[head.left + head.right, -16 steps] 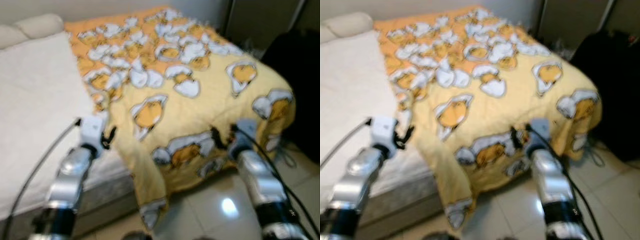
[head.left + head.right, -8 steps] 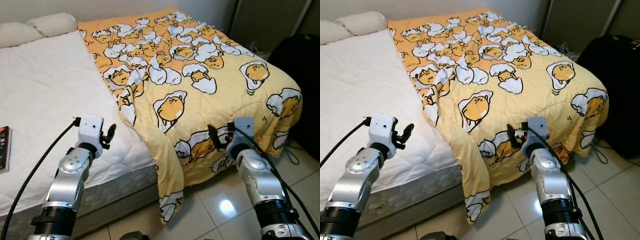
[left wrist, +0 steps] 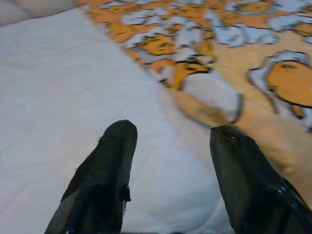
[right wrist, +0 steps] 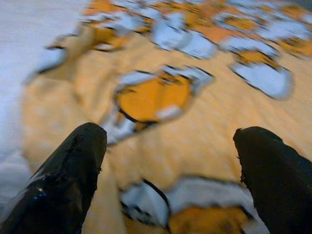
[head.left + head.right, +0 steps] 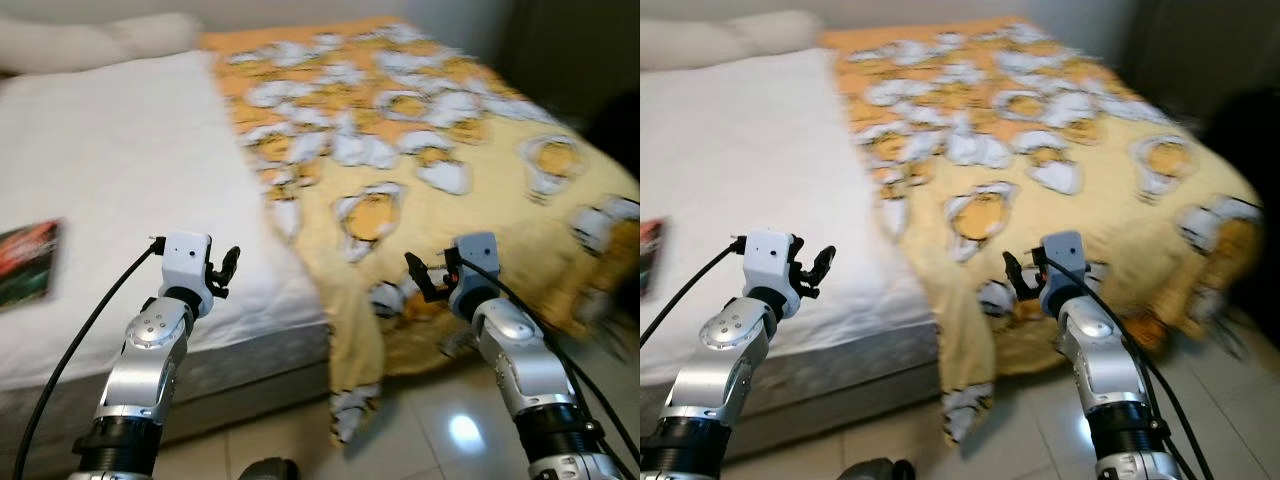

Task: Clean up the room

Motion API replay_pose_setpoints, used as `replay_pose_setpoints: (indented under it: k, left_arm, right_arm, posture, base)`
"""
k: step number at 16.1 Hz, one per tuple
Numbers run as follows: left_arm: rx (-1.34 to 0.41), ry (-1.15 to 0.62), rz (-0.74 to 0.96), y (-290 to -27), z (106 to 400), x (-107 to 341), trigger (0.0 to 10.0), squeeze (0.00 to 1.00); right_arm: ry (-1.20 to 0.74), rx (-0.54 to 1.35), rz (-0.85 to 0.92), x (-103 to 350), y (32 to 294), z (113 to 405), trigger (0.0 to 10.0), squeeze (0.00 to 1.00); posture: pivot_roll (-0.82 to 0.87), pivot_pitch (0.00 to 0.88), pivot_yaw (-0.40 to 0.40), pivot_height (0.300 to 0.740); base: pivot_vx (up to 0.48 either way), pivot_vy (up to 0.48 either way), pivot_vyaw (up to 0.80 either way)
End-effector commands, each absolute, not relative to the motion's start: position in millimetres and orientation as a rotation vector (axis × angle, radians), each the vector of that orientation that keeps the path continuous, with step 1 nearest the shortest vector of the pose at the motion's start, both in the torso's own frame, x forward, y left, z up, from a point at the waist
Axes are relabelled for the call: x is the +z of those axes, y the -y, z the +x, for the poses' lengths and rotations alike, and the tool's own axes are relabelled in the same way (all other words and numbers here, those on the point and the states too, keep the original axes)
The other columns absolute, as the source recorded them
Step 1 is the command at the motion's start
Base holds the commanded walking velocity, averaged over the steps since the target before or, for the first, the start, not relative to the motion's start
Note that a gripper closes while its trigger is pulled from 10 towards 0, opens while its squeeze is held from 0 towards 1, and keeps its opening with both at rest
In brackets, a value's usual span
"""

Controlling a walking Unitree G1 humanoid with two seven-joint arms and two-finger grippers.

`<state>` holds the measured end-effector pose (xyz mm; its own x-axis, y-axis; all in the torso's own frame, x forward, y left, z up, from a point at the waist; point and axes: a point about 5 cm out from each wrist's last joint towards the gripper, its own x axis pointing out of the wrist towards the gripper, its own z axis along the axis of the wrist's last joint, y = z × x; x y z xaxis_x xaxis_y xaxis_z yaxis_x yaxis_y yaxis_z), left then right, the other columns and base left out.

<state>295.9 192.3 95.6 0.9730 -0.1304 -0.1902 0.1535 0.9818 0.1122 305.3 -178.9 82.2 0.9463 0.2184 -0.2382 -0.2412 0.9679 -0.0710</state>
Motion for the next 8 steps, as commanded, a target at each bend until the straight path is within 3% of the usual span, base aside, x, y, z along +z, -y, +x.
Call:
replay_pose_setpoints:
  k: [1,7,8]
  left_arm:
    - [-0.139,-0.166,0.128,-193.8,295.6,99.5,10.0,0.00]
    - [-0.135,-0.172,0.131,-196.3,295.6,99.1,10.0,0.00]
    - [-0.133,-0.180,0.136,-197.4,295.0,98.2,10.0,0.00]
  right_arm:
    - [-0.236,0.274,-0.111,83.8,173.8,304.7,10.0,0.00]
    - [-0.277,0.424,-0.163,83.3,171.2,298.5,10.0,0.00]
    - [-0.277,0.440,-0.178,84.7,170.8,297.9,10.0,0.00]
  posture:
    - [-0.05,0.000,0.062,0.740]
    - [-0.04,0.000,0.065,0.740]
    - [-0.04,0.000,0.066,0.740]
  base:
    - [0.244,0.000,0.80]
    - [0.247,0.000,0.80]
    - [0.000,0.000,0.00]
